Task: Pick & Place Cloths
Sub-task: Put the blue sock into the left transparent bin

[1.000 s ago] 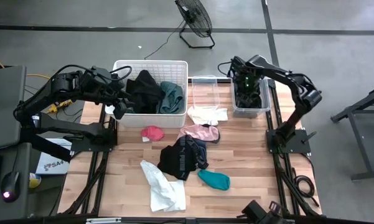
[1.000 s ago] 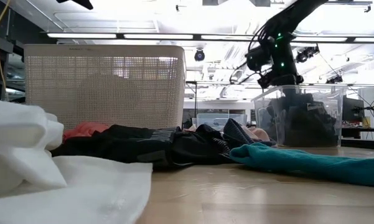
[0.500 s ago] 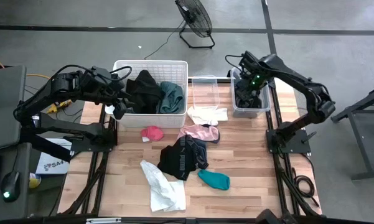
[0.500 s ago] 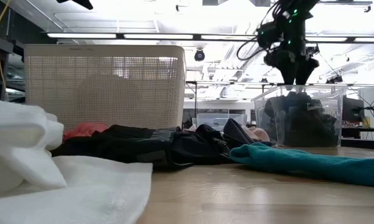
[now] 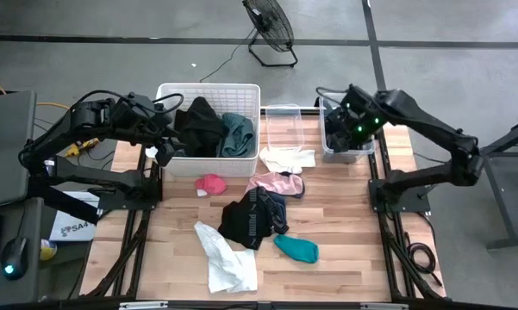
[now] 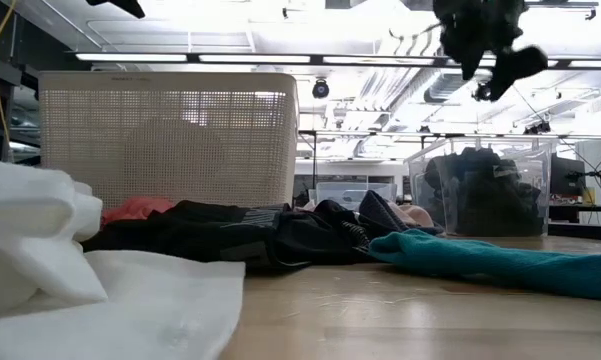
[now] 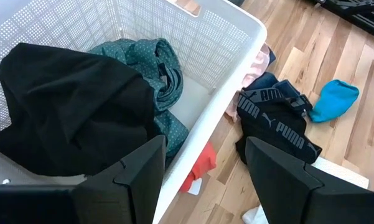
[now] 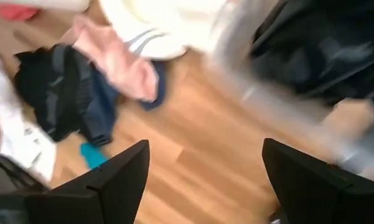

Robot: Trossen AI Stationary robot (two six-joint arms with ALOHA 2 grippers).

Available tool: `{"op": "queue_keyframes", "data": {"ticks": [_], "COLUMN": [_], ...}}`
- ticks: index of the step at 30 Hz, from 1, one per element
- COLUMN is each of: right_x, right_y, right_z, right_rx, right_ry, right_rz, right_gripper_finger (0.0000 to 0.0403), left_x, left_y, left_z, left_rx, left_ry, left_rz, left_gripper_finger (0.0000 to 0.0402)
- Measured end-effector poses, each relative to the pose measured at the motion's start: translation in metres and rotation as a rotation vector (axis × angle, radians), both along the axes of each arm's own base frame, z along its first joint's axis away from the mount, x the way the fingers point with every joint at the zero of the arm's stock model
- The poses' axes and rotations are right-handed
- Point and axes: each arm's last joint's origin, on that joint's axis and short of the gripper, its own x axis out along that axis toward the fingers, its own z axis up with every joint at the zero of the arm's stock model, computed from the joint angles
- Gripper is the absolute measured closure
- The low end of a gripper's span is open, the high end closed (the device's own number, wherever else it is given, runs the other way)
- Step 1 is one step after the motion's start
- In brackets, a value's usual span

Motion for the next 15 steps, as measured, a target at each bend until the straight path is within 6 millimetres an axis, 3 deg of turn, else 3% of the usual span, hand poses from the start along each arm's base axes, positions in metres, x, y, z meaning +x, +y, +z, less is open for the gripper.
{"op": "queue_keyframes", "data": {"ticks": [9, 15], "right_x": [0.026, 0.052], "right_y": [0.076, 0.125], "right_z": [0.005, 0.003], "right_rx": [0.104, 0.133], "right_ry": [0.029, -0.047], "right_rz": [-0.085, -0.176], "right_gripper_finger": [0.0102, 0.0102], "left_x": [-0.002, -0.002], "left_y": [-0.001, -0.001], "left_z": [-0.002, -0.003], "left_rx": [0.004, 0.014], "left_ry": [0.029, 0.048], "left_rz": [-0.012, -0.058], "left_gripper_finger": [0.0186, 0.0186]}}
